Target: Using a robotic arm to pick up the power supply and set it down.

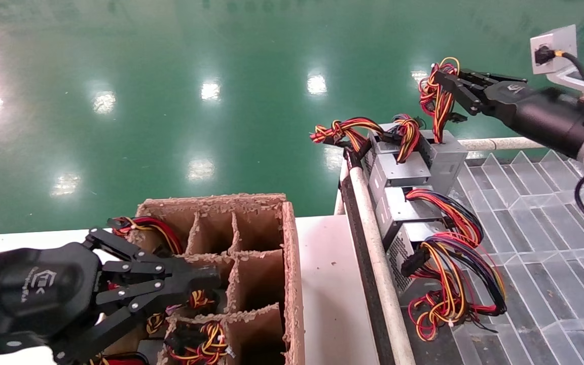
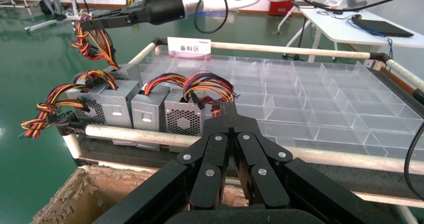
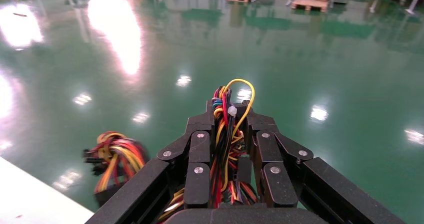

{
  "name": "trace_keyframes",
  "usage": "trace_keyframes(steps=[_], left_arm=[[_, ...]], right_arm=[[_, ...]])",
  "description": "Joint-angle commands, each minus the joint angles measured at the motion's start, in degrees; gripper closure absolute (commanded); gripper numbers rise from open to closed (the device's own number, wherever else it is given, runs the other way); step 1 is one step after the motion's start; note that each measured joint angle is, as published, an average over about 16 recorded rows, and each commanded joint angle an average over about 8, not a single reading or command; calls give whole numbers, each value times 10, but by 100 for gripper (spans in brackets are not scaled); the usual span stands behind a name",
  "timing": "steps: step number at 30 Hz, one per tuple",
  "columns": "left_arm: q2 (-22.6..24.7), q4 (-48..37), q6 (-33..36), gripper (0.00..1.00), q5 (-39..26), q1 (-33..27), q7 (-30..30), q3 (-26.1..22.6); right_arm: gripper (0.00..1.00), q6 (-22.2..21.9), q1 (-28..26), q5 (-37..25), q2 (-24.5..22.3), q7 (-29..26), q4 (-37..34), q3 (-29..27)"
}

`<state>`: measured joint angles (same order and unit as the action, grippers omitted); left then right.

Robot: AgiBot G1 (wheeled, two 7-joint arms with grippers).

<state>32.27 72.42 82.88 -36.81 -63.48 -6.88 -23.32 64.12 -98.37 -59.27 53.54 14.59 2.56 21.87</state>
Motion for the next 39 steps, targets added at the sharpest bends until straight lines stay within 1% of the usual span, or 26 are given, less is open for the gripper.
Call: trace_keyframes(steps=[1,6,7,14,15,23,27,32,39], left_arm=[[0,0,0,100,0,0,0,0],[0,0,0,100,0,0,0,0],[0,0,0,100,0,0,0,0],[0,0,0,100,0,0,0,0],[0,0,0,100,0,0,0,0],[0,0,0,100,0,0,0,0],[0,0,0,100,0,0,0,0],[0,0,0,100,0,0,0,0],[0,0,0,100,0,0,0,0]], right_arm=[[100,-17,-3,-1,6,7,-5,0],[100,-12,2,-3,9,10,-12,2],[95,-8,3,-4,9,10,-12,2],[8,26,4,-10,0,6,-14,7],[1,32,3,-11,-2,5,-13,8],[0,94,-12,-28,-17,-5,-6,20],[0,115,-21,-38,-21,-10,-5,27],[0,121,-36,-62,-24,-6,0,44],[0,112,-72,-120,-28,1,13,83]])
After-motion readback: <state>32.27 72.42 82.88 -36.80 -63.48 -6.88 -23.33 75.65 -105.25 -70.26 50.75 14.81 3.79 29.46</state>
